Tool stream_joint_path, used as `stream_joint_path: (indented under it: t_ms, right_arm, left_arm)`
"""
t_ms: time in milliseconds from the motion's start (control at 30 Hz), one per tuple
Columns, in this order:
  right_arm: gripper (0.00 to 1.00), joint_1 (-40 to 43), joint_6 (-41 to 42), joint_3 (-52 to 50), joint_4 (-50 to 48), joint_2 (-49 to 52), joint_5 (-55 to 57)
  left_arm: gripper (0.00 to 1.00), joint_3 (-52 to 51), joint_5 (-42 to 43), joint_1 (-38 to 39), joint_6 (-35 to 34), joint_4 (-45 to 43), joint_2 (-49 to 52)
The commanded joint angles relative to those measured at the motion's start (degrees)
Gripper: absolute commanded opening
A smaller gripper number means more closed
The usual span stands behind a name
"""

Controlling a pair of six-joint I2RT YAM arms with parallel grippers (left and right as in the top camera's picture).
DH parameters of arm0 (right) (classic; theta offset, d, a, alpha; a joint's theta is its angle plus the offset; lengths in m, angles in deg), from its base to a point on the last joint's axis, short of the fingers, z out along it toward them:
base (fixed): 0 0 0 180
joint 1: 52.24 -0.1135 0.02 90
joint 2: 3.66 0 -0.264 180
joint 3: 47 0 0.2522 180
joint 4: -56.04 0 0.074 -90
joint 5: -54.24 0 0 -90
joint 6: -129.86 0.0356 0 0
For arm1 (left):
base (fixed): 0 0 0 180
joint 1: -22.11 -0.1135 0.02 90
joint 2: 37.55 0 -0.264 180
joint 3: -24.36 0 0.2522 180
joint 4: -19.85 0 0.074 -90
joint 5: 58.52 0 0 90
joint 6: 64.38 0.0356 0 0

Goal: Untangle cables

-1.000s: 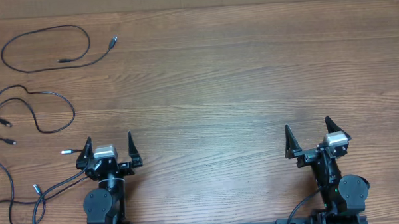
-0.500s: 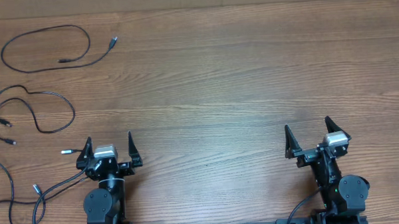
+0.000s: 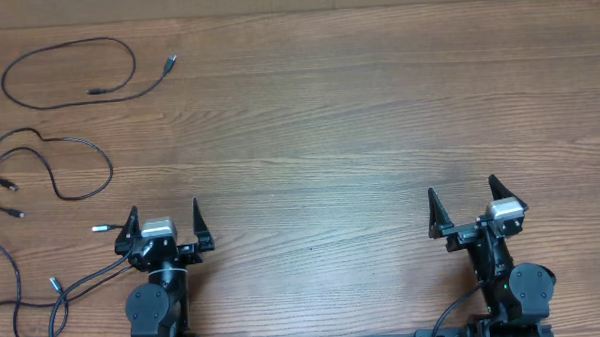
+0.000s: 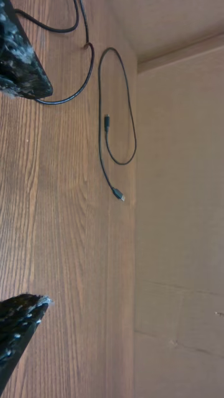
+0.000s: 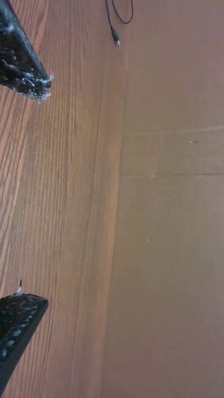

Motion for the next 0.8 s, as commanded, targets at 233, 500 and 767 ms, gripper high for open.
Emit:
stream_joint_path:
  t_ms: [233, 500, 767]
  right_arm:
    - [1.00, -0.33, 2.32, -0.57, -0.22, -0.57, -0.46]
    - [1.00, -0.33, 2.32, -0.57, -0.24, -0.57, -0.46]
    - [1.00, -0.31, 2.32, -0.57, -0.24, -0.57, -0.46]
  left_arm:
    - [1.00, -0.17, 0.52, 0.02, 1.09, 0.11, -0.48]
    - [1.00, -0.17, 0.52, 0.02, 1.09, 0.11, -0.48]
    - [1.00, -0.17, 0.52, 0.02, 1.09, 0.13, -0.48]
